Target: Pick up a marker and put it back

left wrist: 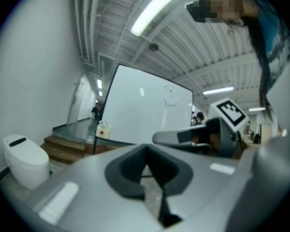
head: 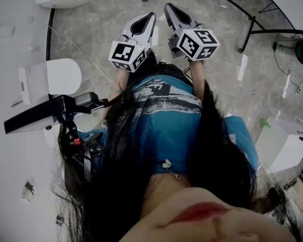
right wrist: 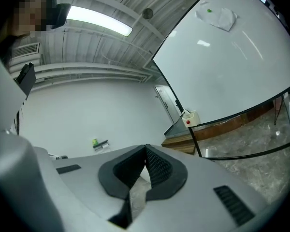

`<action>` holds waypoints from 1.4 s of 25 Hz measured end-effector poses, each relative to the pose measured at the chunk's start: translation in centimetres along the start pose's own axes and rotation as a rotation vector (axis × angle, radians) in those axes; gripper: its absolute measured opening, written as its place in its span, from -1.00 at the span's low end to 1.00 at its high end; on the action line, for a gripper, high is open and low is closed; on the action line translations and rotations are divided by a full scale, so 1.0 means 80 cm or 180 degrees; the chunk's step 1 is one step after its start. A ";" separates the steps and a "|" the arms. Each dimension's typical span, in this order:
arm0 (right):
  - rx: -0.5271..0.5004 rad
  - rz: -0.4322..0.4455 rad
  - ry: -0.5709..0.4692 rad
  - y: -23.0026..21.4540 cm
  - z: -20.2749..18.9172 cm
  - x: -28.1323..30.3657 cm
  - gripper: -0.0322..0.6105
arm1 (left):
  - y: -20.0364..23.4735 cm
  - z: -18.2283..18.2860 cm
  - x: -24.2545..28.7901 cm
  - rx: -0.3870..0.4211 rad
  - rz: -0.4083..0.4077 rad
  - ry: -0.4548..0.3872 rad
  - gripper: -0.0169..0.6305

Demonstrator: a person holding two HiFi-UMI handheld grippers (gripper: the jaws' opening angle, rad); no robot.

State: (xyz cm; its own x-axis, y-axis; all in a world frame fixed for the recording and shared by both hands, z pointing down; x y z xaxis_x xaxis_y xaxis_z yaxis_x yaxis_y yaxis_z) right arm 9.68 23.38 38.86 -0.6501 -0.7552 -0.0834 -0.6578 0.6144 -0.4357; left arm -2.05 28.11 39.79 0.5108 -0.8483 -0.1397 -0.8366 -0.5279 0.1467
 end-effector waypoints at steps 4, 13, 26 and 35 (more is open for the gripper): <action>-0.0006 0.0022 0.0008 0.003 -0.003 -0.022 -0.87 | -0.012 -0.003 -0.010 0.0036 0.0080 0.0012 -0.94; -0.0100 -0.0081 0.0004 0.053 -0.024 0.014 -0.87 | 0.043 0.016 -0.034 0.0039 -0.0045 -0.0023 -0.94; -0.0199 -0.0150 -0.0029 0.048 -0.020 0.007 -0.87 | 0.041 0.020 -0.023 0.0084 -0.0130 -0.0046 -0.94; -0.0241 -0.0213 -0.0004 0.047 -0.020 -0.002 -0.87 | 0.034 0.016 -0.021 0.0020 -0.0178 -0.0070 -0.94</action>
State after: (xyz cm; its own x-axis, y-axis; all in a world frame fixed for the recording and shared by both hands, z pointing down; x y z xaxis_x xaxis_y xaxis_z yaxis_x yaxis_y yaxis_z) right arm 6.69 26.20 38.65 -0.6032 -0.7955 -0.0576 -0.7267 0.5779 -0.3715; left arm -5.48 28.18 39.16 0.5523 -0.8164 -0.1690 -0.8081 -0.5740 0.1320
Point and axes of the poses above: the fingertips, and each gripper's own axes: x forward along the fingers, y to its left, z out of its top, the point moved 6 cm from there along -x, backward along the fingers, and after that the axes turned 12 degrees about -y, right-handed, at the moved point
